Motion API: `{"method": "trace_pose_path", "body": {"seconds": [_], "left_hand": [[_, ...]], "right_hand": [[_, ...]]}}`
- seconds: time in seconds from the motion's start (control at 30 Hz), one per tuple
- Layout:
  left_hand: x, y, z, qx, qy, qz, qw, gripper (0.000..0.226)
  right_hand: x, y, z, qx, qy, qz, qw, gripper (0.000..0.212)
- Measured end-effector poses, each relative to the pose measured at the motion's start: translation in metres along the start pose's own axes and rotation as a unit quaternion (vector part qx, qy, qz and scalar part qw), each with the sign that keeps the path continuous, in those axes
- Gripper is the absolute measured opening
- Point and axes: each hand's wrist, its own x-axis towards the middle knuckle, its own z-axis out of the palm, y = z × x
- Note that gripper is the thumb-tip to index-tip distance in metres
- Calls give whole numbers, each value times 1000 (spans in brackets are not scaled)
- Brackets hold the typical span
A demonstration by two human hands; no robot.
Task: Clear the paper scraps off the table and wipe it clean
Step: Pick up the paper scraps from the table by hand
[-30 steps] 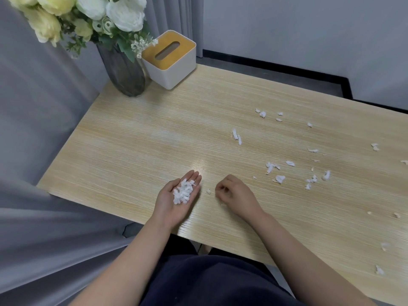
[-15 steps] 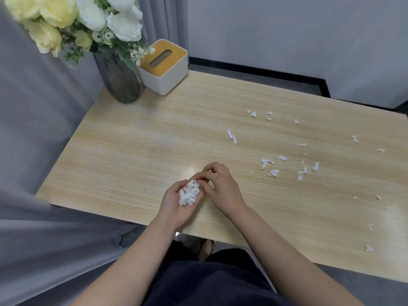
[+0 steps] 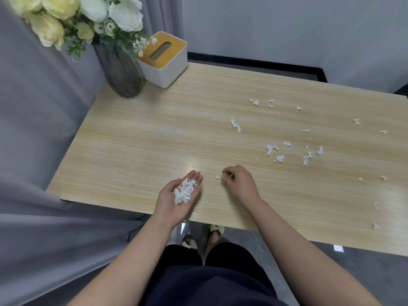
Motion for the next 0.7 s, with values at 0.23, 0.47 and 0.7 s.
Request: {"method": "trace_pose_path", "body": {"seconds": [0.23,0.47,0.7], "left_hand": [[-4,4,-8,8,8,-8,1000,40],[-3,5,-6,13,10,-6,1000,42],[6,-2,8,26,15,-9,999,42]], "right_hand": [[8,-8,25,-32,3,-2,999,20],[16,-8,4,-25,15,-10,1000,9],[14,-26,-48,74,54,-58,994,4]]}}
